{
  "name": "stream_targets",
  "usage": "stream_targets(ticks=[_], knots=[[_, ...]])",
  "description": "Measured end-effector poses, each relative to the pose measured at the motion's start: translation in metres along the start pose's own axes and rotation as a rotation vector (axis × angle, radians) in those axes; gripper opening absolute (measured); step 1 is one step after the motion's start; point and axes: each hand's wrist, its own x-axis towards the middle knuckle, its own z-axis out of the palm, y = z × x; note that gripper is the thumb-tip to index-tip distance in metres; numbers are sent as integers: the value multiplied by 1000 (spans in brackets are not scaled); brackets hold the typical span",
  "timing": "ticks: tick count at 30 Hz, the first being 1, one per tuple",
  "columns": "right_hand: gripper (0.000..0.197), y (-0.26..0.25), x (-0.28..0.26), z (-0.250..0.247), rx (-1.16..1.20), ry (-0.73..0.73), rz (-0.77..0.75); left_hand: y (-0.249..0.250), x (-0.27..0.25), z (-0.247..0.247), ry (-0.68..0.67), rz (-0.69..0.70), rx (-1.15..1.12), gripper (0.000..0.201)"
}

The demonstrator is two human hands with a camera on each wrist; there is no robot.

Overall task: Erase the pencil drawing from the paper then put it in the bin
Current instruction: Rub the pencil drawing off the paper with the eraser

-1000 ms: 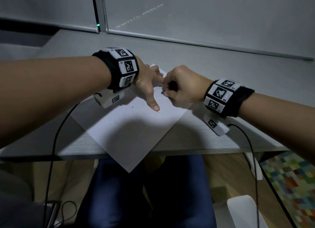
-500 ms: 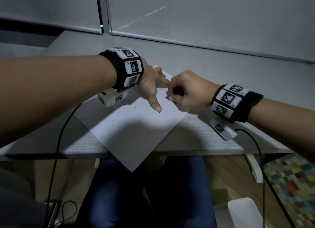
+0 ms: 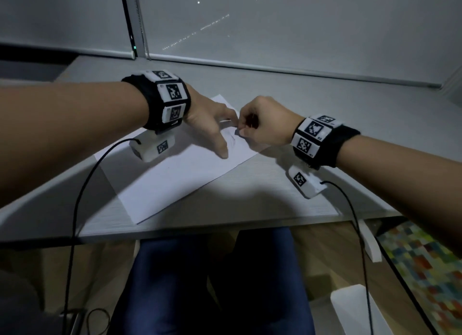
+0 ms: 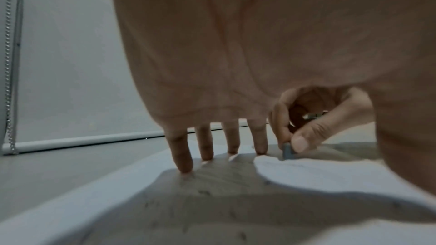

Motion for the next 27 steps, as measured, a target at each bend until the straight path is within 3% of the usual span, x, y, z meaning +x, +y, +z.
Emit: stream_targets(ticks=[2, 4, 9, 17, 20, 24, 27], knots=[[8, -2, 5, 2, -5, 6, -9, -1, 2, 8, 32, 63, 49, 129], [7, -5, 9, 5, 1, 13, -22, -3, 6, 13, 54, 87, 66, 137], [5, -12, 16, 10, -3, 22, -26, -9, 7, 15, 17, 74, 73, 137], [4, -13, 13, 2, 26, -129, -72, -8, 10, 14, -17, 72, 110, 128], [5, -10, 24, 3, 17, -69, -31, -9, 14, 15, -14, 72, 107, 133], [11, -9, 39, 3, -25, 34, 71, -13, 16, 16, -9, 22, 96, 155], [11, -13, 36, 6, -53, 17, 47, -13, 18, 16, -6, 17, 98, 152]])
